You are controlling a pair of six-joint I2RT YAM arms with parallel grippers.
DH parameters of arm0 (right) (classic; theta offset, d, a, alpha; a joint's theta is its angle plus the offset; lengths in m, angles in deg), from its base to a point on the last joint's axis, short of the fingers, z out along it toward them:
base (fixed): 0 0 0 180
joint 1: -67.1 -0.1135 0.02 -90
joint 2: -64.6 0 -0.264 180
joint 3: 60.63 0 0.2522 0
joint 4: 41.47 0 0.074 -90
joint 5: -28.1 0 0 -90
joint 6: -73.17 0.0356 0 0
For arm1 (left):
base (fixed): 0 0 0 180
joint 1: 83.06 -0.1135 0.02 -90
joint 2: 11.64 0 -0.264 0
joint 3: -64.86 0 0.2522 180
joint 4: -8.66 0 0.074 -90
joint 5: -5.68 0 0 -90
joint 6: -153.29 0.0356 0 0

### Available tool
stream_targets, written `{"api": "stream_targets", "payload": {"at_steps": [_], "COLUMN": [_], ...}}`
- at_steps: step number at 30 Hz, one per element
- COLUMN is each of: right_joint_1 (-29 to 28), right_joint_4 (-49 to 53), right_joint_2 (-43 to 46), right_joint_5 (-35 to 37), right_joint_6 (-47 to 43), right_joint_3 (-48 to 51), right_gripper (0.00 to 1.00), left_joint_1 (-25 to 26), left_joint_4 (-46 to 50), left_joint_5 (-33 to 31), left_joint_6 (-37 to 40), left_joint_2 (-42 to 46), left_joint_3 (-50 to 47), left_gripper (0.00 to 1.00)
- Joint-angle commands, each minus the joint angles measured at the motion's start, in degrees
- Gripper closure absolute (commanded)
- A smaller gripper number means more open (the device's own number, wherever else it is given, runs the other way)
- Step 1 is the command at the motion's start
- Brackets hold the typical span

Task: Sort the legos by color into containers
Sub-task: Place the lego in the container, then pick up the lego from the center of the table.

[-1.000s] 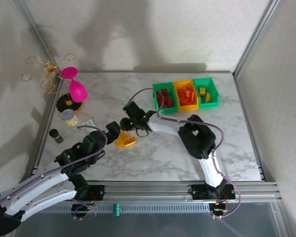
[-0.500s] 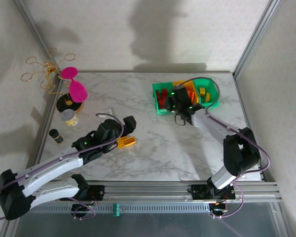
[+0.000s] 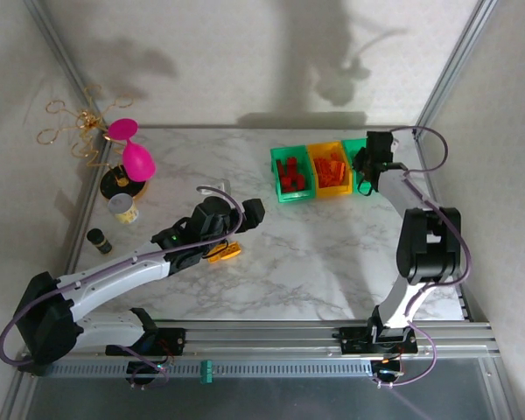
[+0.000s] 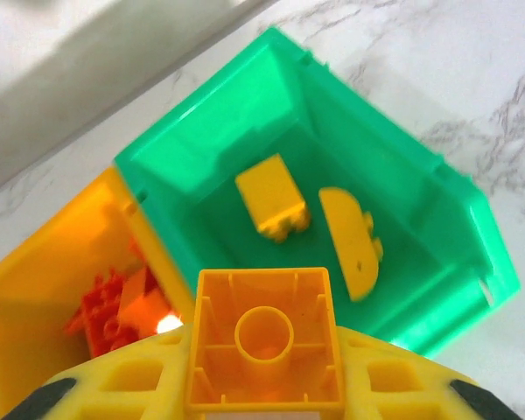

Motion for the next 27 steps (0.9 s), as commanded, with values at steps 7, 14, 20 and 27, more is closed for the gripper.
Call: {"api": "stream_targets", "payload": {"at_steps": [7,14,20,27], "right_joint_1": [1.81,1.09,-4.48,-15.35], "right_joint_4": [2.65,0.66,1.73,2.29], "right_joint_2": [-9.08,-4.27,1.55,7.93], "right_joint_5": [1.17,-1.87,-1.9,-2.6], "right_joint_6": [-2.89,-2.08,-1.92,-1.75], "right_joint_3": [-10.87,-7.4,-3.32,3.25], "right_gripper": [0.54,0.45,0.37,0.29], "left_joint_1": [-0.78,-0.87,-1.13,-1.48], "left_joint_4": [-1.06,-0.32,1.22,4.27], "left_joint_5": [-0.26,-1.35,-3.4,-5.3], "left_joint_6": [0.74,0.5,0.04,-1.64], "left_joint_2": [0.97,2.92,5.73,10.97], "left_joint_3": [0.98,-0.07,-1.46,-4.02], "left_gripper": [0.01,0.0,0.0,0.0]}}
